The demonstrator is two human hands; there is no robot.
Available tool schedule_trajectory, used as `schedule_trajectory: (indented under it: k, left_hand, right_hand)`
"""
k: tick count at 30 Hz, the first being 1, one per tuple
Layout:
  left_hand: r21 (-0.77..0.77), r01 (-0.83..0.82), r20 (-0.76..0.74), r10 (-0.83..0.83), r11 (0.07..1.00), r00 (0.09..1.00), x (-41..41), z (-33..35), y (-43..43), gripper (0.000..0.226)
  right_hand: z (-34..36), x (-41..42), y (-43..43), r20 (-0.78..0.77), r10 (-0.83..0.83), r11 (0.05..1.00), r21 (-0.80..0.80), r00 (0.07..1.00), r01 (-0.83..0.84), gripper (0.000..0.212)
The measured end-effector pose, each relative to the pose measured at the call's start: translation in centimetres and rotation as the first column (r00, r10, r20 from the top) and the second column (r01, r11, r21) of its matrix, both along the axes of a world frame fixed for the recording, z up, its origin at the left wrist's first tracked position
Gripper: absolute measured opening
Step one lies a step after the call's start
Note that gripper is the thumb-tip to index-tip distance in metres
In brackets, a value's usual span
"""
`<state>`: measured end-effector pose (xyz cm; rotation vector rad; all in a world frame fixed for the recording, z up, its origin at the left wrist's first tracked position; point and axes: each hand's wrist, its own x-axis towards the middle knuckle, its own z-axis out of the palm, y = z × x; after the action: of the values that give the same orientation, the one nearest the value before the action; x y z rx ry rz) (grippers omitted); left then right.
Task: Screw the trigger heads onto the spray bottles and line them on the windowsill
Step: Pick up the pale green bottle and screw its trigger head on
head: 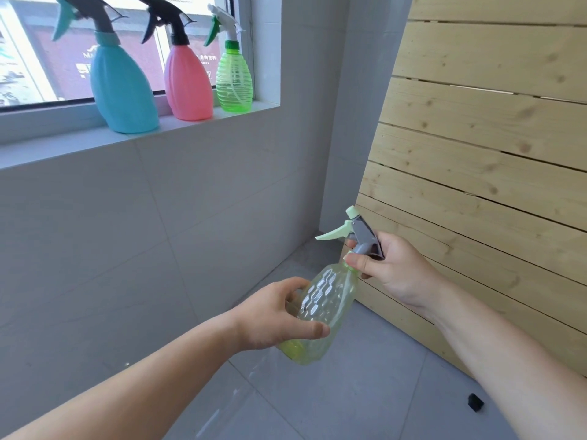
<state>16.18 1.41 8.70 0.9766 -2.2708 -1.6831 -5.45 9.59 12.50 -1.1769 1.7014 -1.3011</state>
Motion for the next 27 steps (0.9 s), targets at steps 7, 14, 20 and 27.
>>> schedule_trajectory:
  k: [7, 14, 20, 27]
  left_hand:
    - [0.154, -0.005, -0.053, 0.014, 0.988, 0.998, 0.1, 0.9, 0.2, 0.062]
    - [0.250, 0.163, -0.184, -0.119, 0.954, 0.976, -0.4, 2.0, 1.5, 0.032]
    - [0.152, 0.069, -0.192, -0.039, 0.986, 0.981, -0.9, 2.1, 1.5, 0.058]
    - [-0.007, -0.050, -0.106, 0.049, 0.999, 0.993, -0.8, 2.0, 0.9, 0.051]
  right_hand:
    - [0.2, 0.5, 0.0, 0.382, -0.025, 0.996, -0.074, 0.924, 0.058, 0.028]
    - [2.1, 1.2, 0.5, 0.627, 0.145, 0.981, -0.191, 0.766, -0.030, 0.021]
    - [2.5, 1.9, -0.1, 0.538, 0.056, 0.984, -0.172, 0.841, 0.045, 0.029]
    - [2.1, 2.5, -0.7, 0.456, -0.047, 0.980, -0.151, 0.889, 0.129, 0.034]
